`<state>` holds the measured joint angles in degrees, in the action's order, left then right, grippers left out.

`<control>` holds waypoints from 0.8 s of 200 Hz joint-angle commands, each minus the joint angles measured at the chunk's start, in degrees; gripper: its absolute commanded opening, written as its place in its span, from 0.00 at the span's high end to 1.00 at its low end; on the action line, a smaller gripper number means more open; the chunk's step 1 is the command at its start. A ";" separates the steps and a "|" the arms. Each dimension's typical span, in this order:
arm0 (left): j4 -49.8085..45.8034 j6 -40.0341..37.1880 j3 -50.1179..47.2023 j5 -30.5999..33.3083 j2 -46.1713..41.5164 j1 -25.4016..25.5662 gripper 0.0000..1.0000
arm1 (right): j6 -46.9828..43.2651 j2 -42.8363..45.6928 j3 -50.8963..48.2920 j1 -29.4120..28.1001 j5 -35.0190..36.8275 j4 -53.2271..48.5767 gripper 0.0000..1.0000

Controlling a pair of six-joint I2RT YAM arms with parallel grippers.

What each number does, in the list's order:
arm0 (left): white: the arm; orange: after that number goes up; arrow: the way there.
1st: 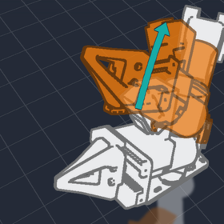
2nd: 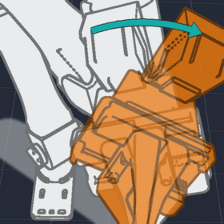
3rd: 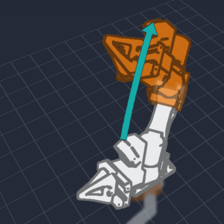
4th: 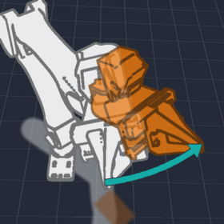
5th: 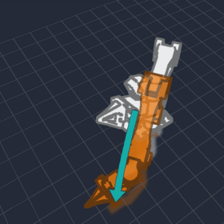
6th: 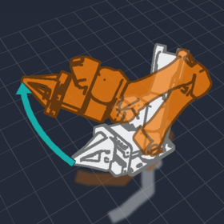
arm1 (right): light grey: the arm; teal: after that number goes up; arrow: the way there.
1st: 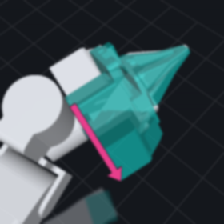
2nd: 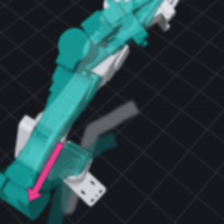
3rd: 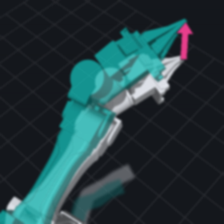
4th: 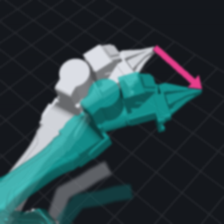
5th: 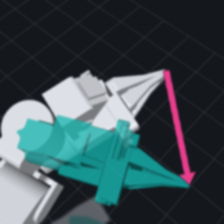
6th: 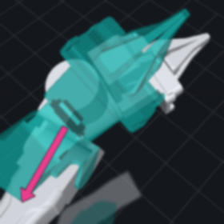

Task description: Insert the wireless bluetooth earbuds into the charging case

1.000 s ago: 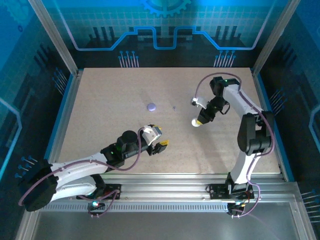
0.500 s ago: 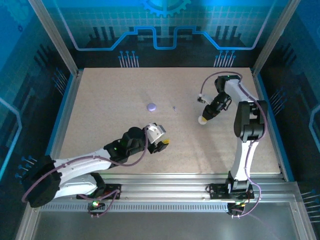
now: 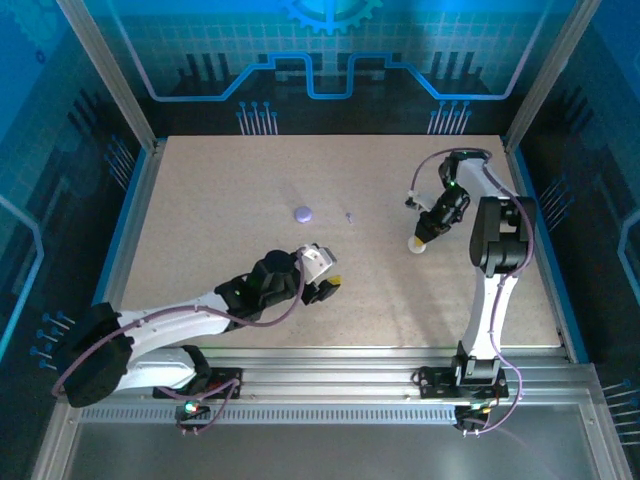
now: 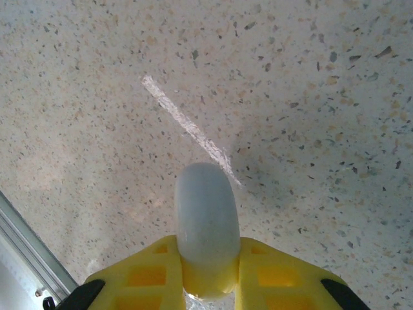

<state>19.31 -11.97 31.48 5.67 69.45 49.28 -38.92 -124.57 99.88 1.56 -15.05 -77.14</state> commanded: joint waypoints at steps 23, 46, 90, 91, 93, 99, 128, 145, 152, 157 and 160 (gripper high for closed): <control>-0.77 0.07 2.24 1.03 1.40 -0.29 0.34 | 0.69 -2.90 2.43 1.16 0.75 -2.39 0.81; -0.52 0.01 2.62 0.85 2.55 -0.32 0.34 | 0.86 -3.60 2.51 1.38 1.50 -1.98 0.81; -0.15 -0.59 4.05 0.69 4.60 -0.36 0.35 | 1.73 -4.67 2.95 2.12 2.33 -1.11 0.78; -0.15 -0.64 4.08 0.67 4.67 -0.39 0.35 | 1.82 -4.69 3.00 2.12 2.36 -1.10 0.78; -0.15 -0.63 4.17 0.66 4.78 -0.36 0.35 | 1.85 -4.75 3.03 2.19 2.38 -1.08 0.78; -0.24 -0.71 4.41 0.58 5.02 -0.39 0.35 | 1.91 -4.88 3.22 2.29 2.39 -1.12 0.78; 0.07 -0.88 5.23 0.43 6.11 -0.47 0.36 | 2.05 -5.46 3.89 2.74 2.48 -0.81 0.73; 0.20 -0.84 5.58 0.30 6.56 -0.56 0.36 | 2.09 -5.51 4.10 2.92 2.75 -0.39 0.65; 0.18 -0.82 5.76 0.24 6.71 -0.52 0.36 | 2.07 -5.42 4.10 2.92 2.80 -0.08 0.64; 0.19 -0.77 5.83 0.22 6.71 -0.58 0.36 | 2.10 -5.34 4.14 2.96 2.75 0.12 0.63; 0.19 -0.72 5.93 0.30 6.75 -0.54 0.36 | 2.16 -5.33 4.17 3.00 2.74 0.27 0.62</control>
<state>19.20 -12.16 35.38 5.80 75.35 49.21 -37.01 -128.92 102.63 3.55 -12.86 -76.77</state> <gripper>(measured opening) 0.641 0.358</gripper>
